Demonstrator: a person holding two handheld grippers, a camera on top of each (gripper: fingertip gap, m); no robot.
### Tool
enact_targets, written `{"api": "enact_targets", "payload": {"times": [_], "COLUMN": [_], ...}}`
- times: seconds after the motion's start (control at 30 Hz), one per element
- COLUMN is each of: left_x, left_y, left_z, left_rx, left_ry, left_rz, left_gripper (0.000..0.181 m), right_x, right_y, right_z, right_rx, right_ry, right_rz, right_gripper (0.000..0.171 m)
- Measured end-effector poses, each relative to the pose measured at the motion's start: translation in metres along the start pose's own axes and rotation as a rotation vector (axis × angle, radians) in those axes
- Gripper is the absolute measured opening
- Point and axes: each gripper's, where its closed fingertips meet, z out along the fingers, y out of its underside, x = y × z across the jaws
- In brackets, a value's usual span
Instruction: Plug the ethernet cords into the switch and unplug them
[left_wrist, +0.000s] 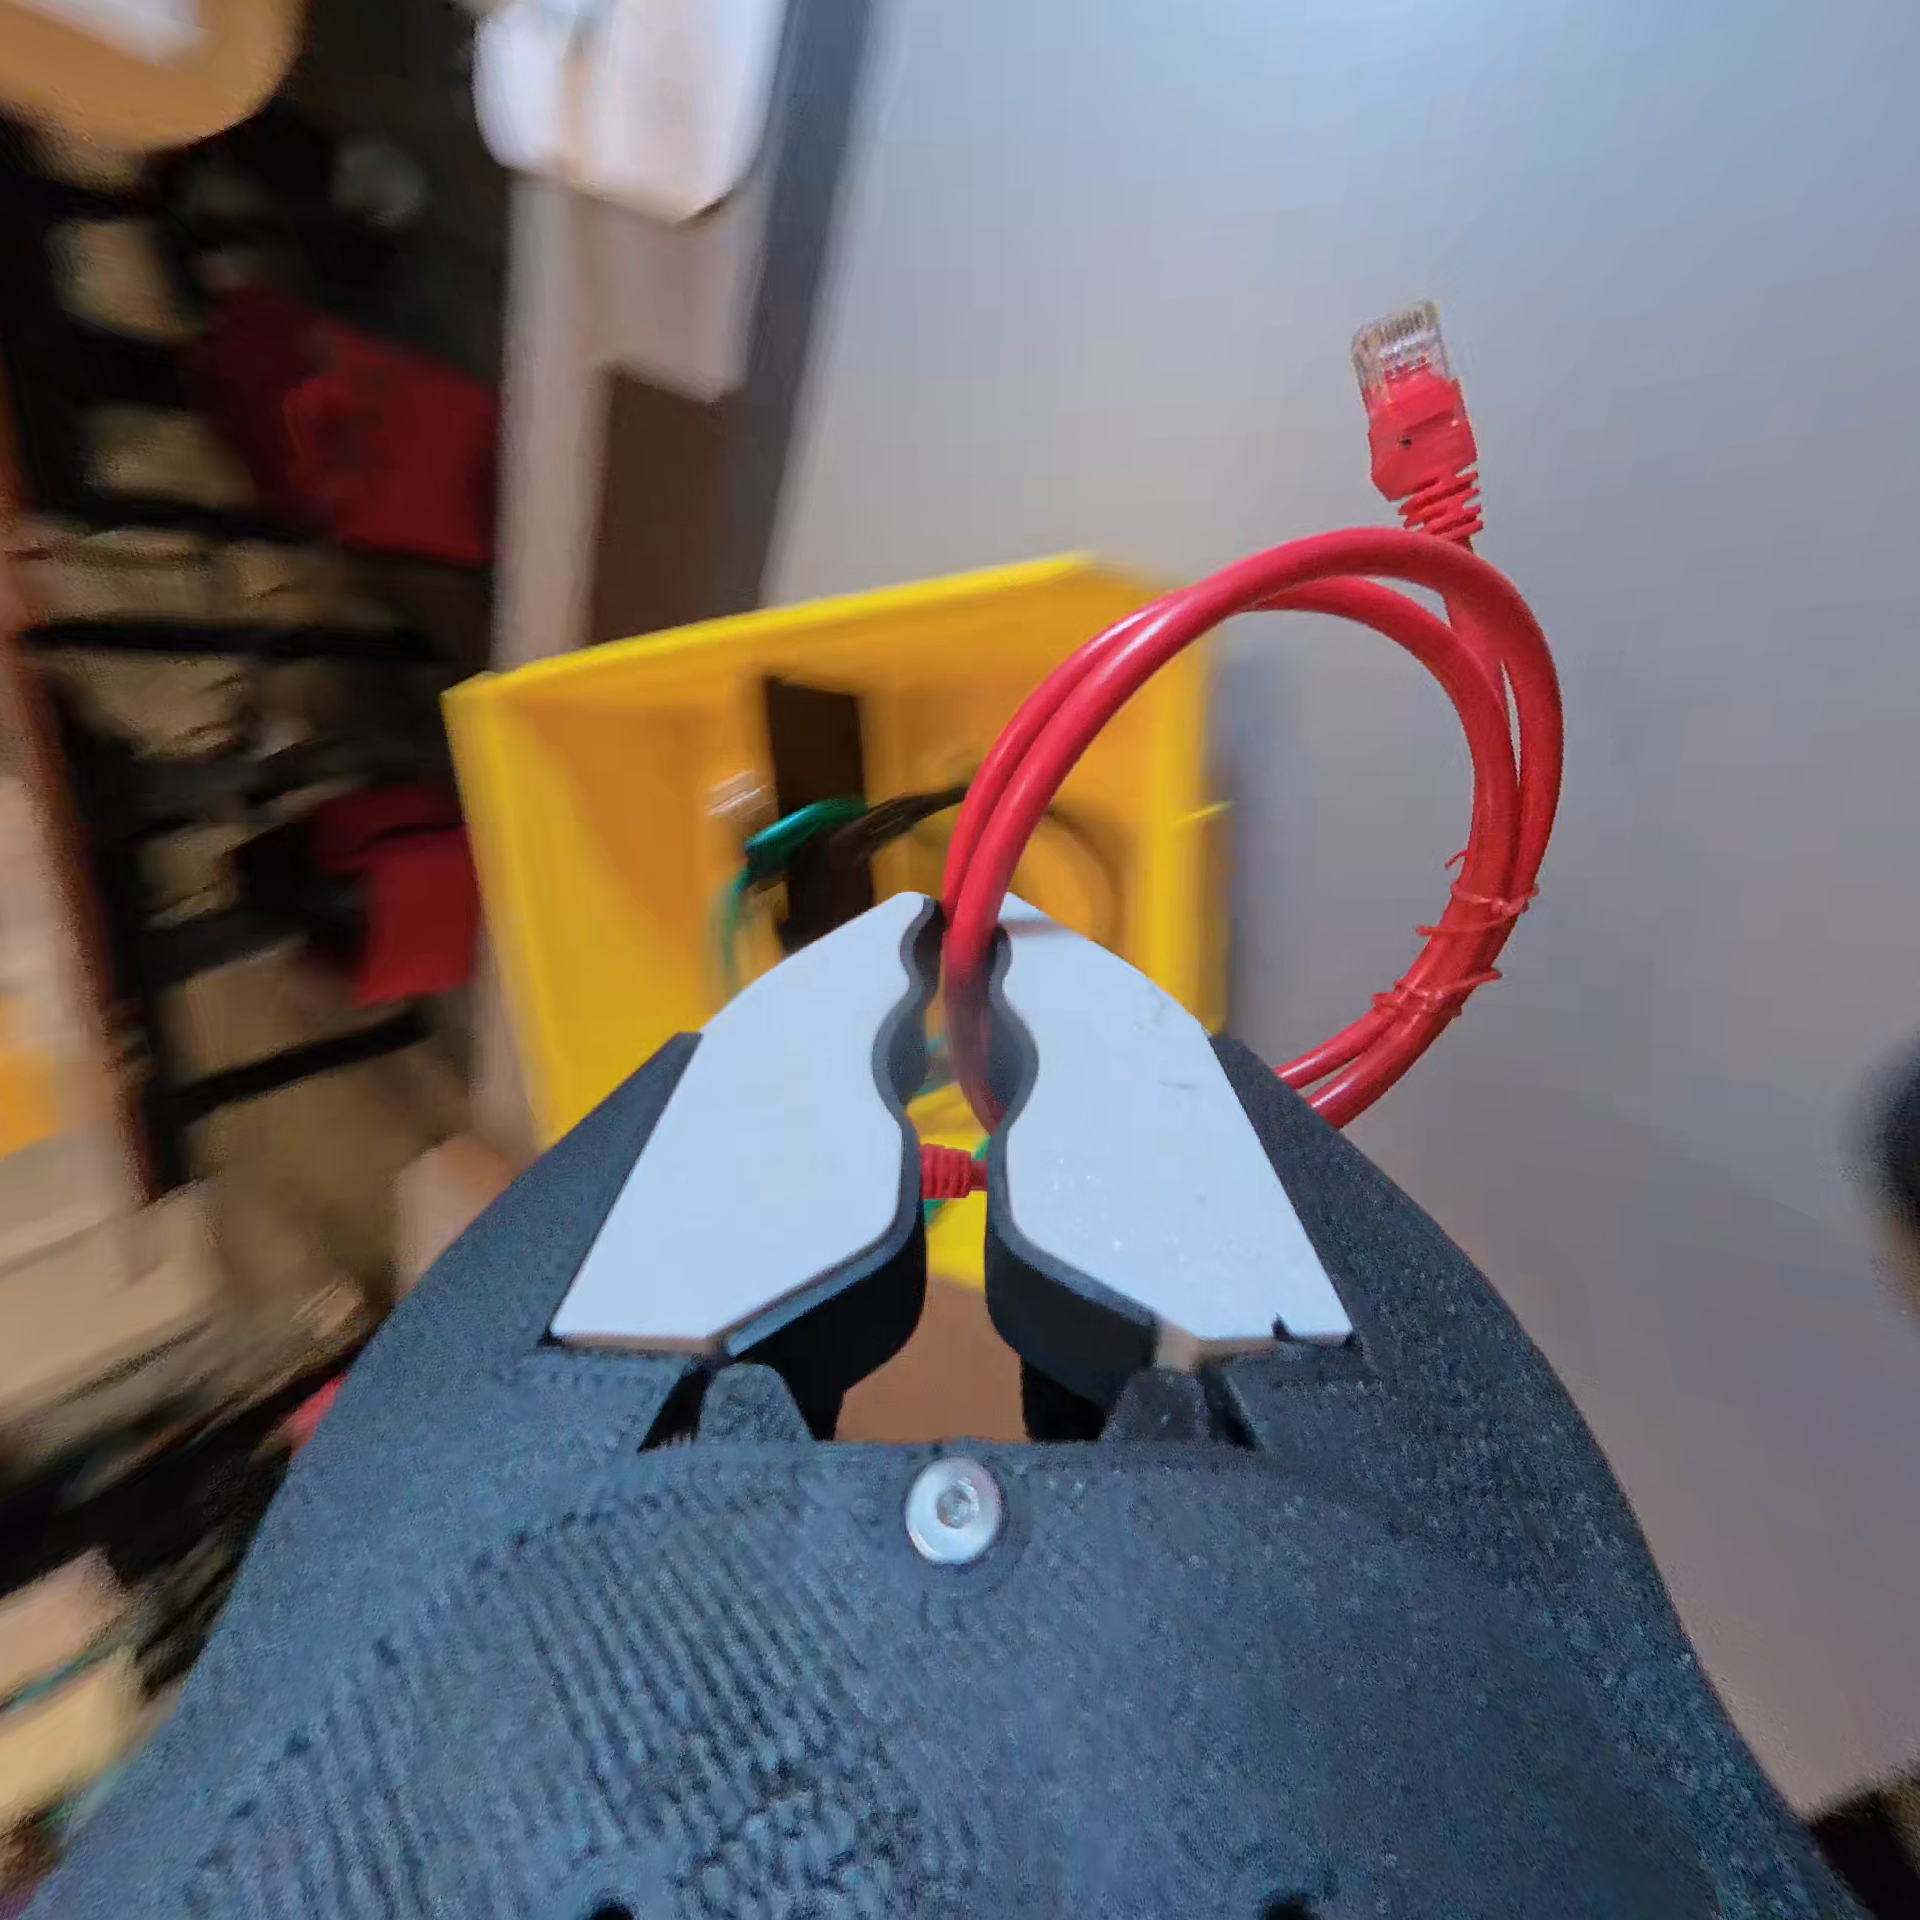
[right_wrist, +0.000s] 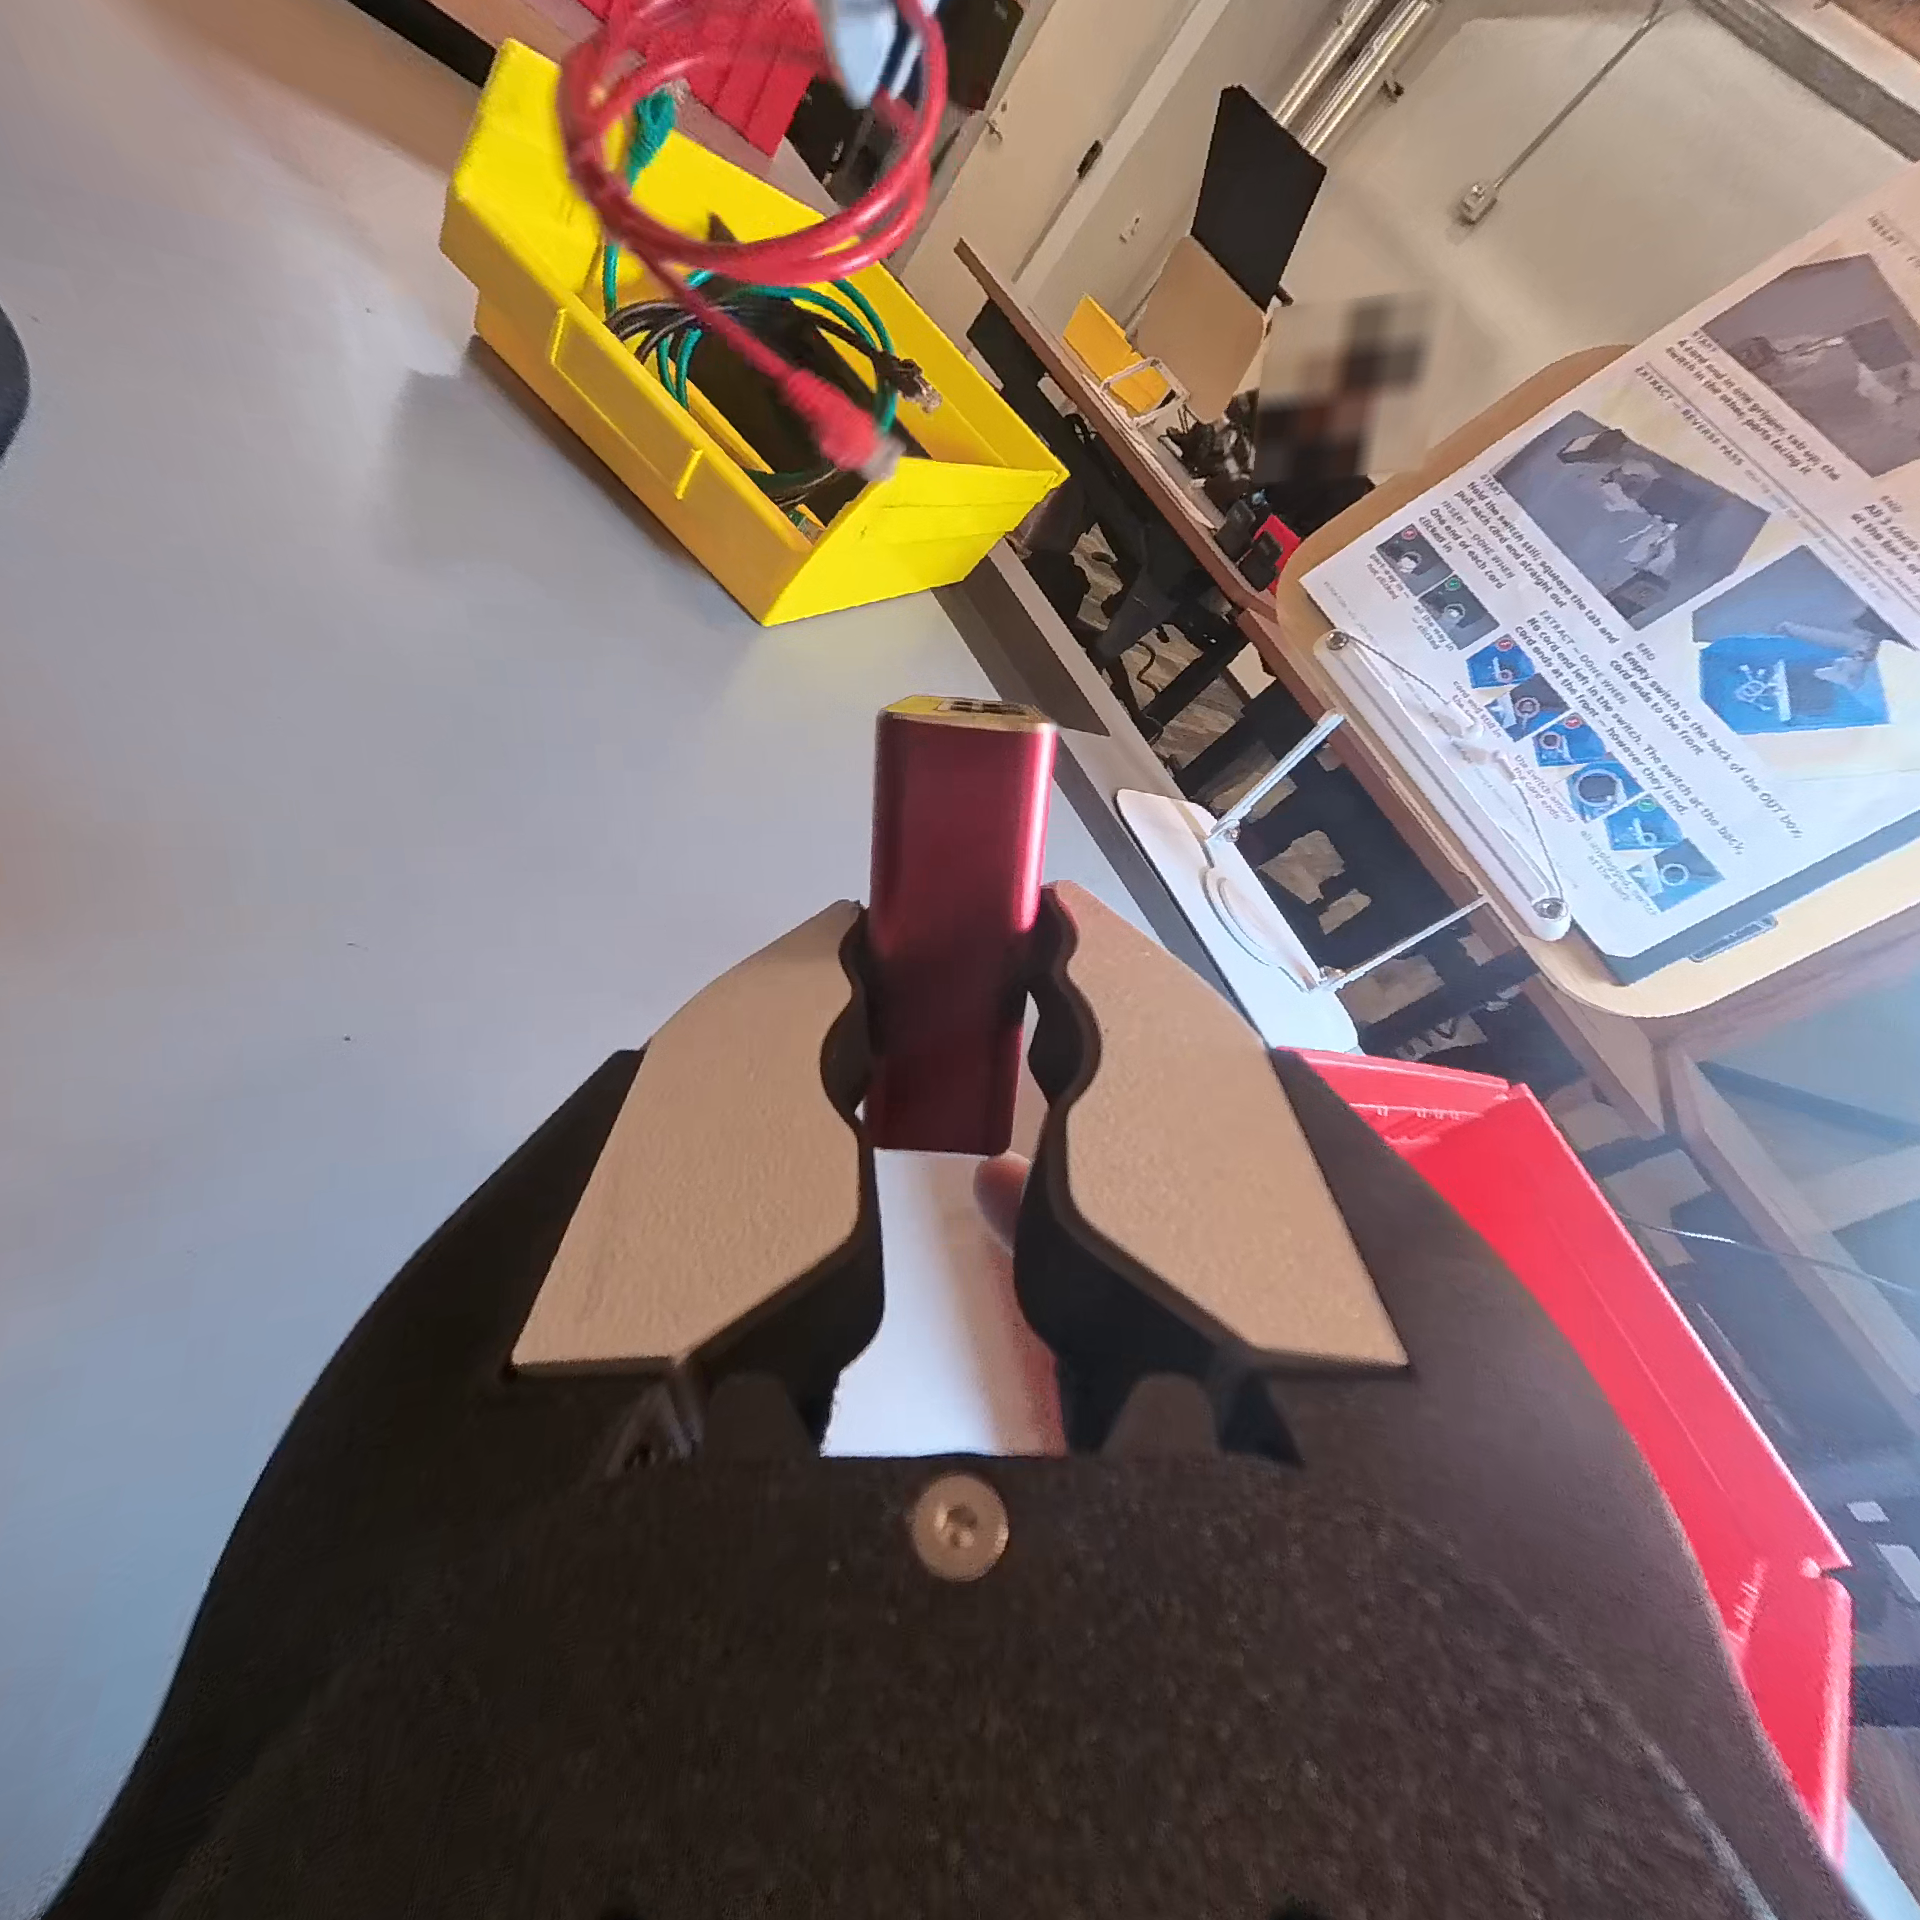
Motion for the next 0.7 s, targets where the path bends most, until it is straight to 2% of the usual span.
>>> {"api": "enact_targets", "payload": {"times": [0.1, 0.17, 0.23, 0.3, 0.33, 0.43, 0.57, 0.7], "left_x": [0.095, 0.145, 0.176, 0.186, 0.186, 0.171, 0.172, 0.170], "left_y": [-0.033, -0.048, -0.057, -0.065, -0.069, -0.081, -0.095, -0.078], "left_z": [0.024, 0.045, 0.066, 0.080, 0.081, 0.068, 0.030, 0.030], "left_rx": [0.126, 0.180, 0.207, 0.230, 0.251, 0.335, 0.475, 0.428], "left_ry": [0.350, 0.488, 0.545, 0.544, 0.553, 0.531, 0.538, 0.370], "left_rz": [0.009, 0.028, 0.040, 0.047, 0.038, -0.013, -0.039, -0.053], "left_gripper": [0.006, 0.006, 0.006, 0.010, 0.017, 0.032, 0.031, 0.030], "right_x": [0.003, 0.003, 0.003, 0.002, 0.001, 0.001, 0.001, 0.000], "right_y": [0.004, 0.008, 0.012, 0.015, 0.016, 0.019, 0.021, 0.023], "right_z": [-0.001, -0.001, -0.001, 0.000, 0.001, 0.002, 0.003, 0.003], "right_rx": [-0.006, -0.013, -0.027, -0.038, -0.042, -0.049, -0.051, -0.055], "right_ry": [0.011, 0.010, 0.010, 0.008, 0.007, 0.005, 0.002, 0.000], "right_rz": [-0.016, -0.023, -0.029, -0.033, -0.033, -0.029, -0.017, -0.019], "right_gripper": [0.027, 0.027, 0.027, 0.027, 0.027, 0.027, 0.027, 0.027]}}
